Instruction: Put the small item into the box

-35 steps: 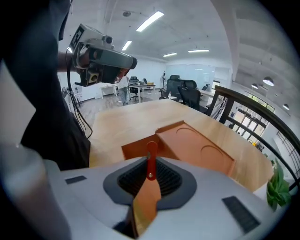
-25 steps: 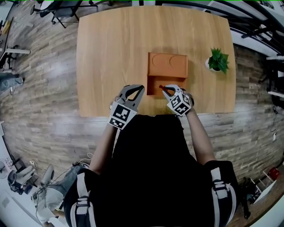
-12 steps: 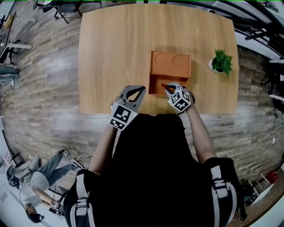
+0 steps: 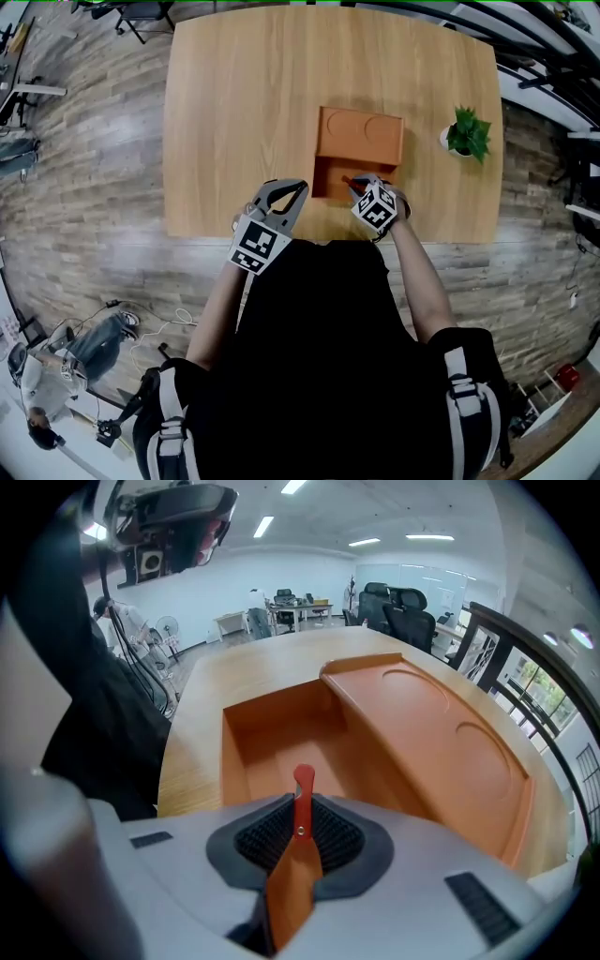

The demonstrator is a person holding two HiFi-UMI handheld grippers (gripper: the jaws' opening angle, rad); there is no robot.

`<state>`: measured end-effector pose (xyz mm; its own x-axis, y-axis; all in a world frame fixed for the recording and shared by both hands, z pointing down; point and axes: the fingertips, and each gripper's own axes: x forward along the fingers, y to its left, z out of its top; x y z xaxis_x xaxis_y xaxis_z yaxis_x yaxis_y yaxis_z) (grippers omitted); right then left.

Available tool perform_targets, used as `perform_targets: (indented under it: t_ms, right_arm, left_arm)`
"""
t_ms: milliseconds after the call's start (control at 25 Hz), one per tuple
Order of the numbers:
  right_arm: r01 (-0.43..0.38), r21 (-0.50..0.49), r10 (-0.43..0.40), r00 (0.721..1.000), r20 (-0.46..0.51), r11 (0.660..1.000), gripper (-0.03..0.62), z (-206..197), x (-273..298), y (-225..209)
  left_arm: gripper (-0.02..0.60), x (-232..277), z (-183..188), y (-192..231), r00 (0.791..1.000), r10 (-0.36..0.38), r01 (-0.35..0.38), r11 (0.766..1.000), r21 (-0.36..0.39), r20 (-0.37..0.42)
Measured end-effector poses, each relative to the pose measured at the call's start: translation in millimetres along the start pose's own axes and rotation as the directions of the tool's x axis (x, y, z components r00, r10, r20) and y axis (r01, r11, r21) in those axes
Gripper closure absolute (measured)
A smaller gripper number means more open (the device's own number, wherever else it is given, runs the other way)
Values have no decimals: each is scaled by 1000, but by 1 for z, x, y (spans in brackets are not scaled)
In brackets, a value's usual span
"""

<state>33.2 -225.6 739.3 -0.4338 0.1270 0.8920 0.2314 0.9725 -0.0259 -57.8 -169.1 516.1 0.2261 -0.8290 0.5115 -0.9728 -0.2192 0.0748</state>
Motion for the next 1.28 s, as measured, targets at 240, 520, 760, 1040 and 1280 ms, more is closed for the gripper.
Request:
perform_targets:
  t_ms: [240, 520, 760, 1040, 1280]
  right_arm:
    - [18, 8, -18, 999, -34, 1000, 525, -4, 6, -6]
    - [27, 9, -26, 997, -69, 1000, 525, -5, 13, -8]
    - [41, 60, -36, 996, -87, 997, 525, -8, 17, -13]
    - [80, 62, -74, 992, -100, 995, 525, -7, 21, -16]
    - [93, 88, -84, 992, -93, 992, 525, -7, 19, -16]
  left_arm:
    - [558, 0, -6, -2, 1000, 1, -1, 1000, -10, -7]
    - [558, -1, -5, -2, 1000, -4, 4, 1000, -2, -9]
    - [558, 0, -5, 0, 1000, -8, 8, 1000, -1, -7]
    - [558, -1, -5, 3, 1000, -11, 11, 1000, 4, -3]
    - [558, -2, -5, 2, 1000, -25, 25, 1000, 12, -8]
